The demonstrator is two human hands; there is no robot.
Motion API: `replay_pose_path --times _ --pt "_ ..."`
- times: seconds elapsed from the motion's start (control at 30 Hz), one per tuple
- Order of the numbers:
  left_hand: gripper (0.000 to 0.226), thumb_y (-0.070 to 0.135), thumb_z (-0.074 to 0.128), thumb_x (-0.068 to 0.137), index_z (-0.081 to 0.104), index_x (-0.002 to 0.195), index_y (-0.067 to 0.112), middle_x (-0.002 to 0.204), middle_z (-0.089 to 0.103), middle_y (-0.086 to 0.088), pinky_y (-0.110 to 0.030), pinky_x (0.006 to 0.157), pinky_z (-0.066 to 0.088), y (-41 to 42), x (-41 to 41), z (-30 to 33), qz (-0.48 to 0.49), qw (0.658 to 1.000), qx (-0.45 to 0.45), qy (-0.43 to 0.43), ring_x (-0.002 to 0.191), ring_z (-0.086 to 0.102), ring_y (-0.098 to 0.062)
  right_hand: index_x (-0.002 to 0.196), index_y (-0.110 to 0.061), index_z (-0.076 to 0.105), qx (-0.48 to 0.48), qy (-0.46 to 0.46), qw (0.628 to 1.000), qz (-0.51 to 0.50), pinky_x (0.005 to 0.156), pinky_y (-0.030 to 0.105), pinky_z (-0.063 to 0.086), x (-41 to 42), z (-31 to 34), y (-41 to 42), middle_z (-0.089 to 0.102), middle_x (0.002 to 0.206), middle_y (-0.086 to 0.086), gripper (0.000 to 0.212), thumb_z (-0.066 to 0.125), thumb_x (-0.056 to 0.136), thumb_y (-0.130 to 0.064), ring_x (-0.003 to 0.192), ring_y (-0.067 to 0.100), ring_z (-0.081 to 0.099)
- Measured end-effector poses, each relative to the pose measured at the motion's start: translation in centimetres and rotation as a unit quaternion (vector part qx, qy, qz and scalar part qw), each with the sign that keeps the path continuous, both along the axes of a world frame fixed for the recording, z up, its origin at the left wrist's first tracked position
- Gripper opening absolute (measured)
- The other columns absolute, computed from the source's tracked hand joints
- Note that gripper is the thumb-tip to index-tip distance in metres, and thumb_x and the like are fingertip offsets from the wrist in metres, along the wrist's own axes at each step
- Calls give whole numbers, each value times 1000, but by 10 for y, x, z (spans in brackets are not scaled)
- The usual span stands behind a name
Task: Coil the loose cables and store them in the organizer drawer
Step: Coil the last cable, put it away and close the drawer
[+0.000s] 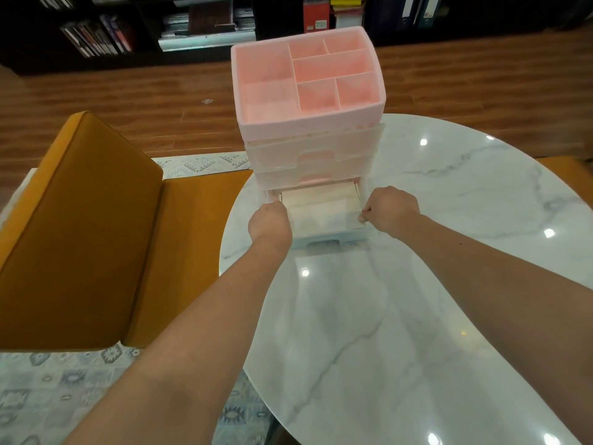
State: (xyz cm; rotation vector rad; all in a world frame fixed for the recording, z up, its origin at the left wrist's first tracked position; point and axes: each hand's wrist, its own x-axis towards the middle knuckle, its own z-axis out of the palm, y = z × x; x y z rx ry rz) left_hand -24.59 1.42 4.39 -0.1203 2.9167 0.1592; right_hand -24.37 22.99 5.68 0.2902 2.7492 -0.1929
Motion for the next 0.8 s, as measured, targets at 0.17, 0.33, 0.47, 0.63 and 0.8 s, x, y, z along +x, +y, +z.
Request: replay_pose_path --times 0.17,0.33,0.47,0.63,0.8 --pt "36 10 63 92 50 124 13 102 60 -8 -27 64 42 3 1 4 -21 1000 -20 3 77 50 -18 96 -19 71 -8 27 999 -16 64 26 43 -1 -7 1 69 94 0 20 70 85 -36 81 23 66" --pt "47 2 65 88 45 131 8 121 55 -10 -28 70 47 5 6 2 -44 999 -30 5 88 59 -21 87 -18 72 5 22 1000 10 62 26 42 -3 -5 1 67 83 -1 17 72 85 -35 76 22 63" --pt "51 3 64 89 40 134 10 120 56 -11 -30 76 52 8 8 1 -43 999 -8 4 96 63 -24 94 -19 74 6 21 1000 20 70 27 49 -2 -6 3 70 89 1 19 74 83 -33 79 22 66" --pt "66 5 59 92 32 147 29 125 50 -12 -33 79 53 6 8 1 -84 996 15 1 100 60 -28 96 -19 73 39 30 998 50 70 27 44 -2 -7 2 69 89 0 21 72 84 -37 79 21 64" --pt "64 4 69 84 44 141 19 140 34 -10 -36 92 50 8 7 -2 -112 993 -6 43 123 41 -27 92 -20 69 121 56 983 125 70 26 33 1 -13 0 67 88 -2 15 61 91 -33 69 18 52"
